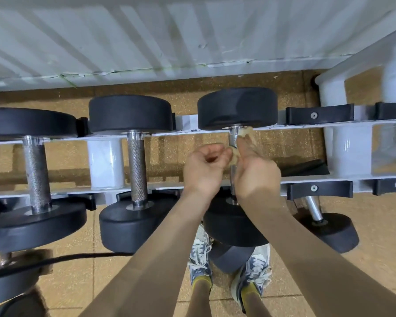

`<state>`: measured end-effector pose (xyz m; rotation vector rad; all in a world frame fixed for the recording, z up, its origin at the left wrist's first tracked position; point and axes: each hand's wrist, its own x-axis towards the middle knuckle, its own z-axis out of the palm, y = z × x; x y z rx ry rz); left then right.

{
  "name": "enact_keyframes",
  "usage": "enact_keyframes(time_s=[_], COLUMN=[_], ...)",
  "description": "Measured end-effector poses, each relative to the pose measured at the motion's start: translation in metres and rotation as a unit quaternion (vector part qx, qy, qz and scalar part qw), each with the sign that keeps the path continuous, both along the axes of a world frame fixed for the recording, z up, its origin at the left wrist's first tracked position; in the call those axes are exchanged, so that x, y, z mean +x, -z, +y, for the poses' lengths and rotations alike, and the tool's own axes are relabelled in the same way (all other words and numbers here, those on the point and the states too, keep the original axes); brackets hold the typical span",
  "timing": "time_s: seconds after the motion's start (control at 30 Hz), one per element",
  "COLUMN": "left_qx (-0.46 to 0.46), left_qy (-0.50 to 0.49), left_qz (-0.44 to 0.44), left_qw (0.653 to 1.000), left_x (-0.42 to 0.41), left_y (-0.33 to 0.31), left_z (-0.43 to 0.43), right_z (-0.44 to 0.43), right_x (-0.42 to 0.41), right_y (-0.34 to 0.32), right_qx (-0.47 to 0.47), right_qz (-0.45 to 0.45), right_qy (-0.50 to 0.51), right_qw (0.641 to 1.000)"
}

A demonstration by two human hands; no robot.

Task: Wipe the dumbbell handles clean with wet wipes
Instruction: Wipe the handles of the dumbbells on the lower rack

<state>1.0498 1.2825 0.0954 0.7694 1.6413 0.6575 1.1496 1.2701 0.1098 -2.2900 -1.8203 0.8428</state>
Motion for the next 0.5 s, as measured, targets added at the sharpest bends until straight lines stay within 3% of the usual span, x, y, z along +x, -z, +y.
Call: enact_keyframes(time_s=[0.07, 0.13, 0.2, 0.27, 0.4, 0.5], left_qx=[-0.021, -0.046, -0.052, -0.044, 0.005, 0.014], left_qy=[-0.036, -0.117, -0.185, -0.197, -0.108, -0.045], left_qz=[-0.047, -0.119, -0.183, -0.176, -0.087, -0.025], left_qw=[0.998, 0.985, 0.964, 0.963, 0.990, 0.999], left_x=[0.010, 0.016, 0.016, 0.016, 0.015, 0.011], left_y=[0.001, 0.000, -0.001, -0.002, -0.006, -0.006], left_z=[0.002, 0.007, 0.015, 0.020, 0.020, 0.011], right_z=[0.005, 0.011, 0.020, 0.030, 0.043, 0.026], right_x=[-0.003, -0.018, -0.030, -0.028, -0.010, 0.000], right_y=[-0.001, -0.003, -0.005, -0.001, 0.005, 0.003], right_qx=[0.053, 0.127, 0.133, 0.084, -0.012, -0.043], right_qz=[0.039, 0.112, 0.171, 0.166, 0.181, 0.104], right_qy=[0.044, 0.154, 0.255, 0.288, 0.264, 0.142], right_qw=[0.997, 0.973, 0.942, 0.939, 0.947, 0.983])
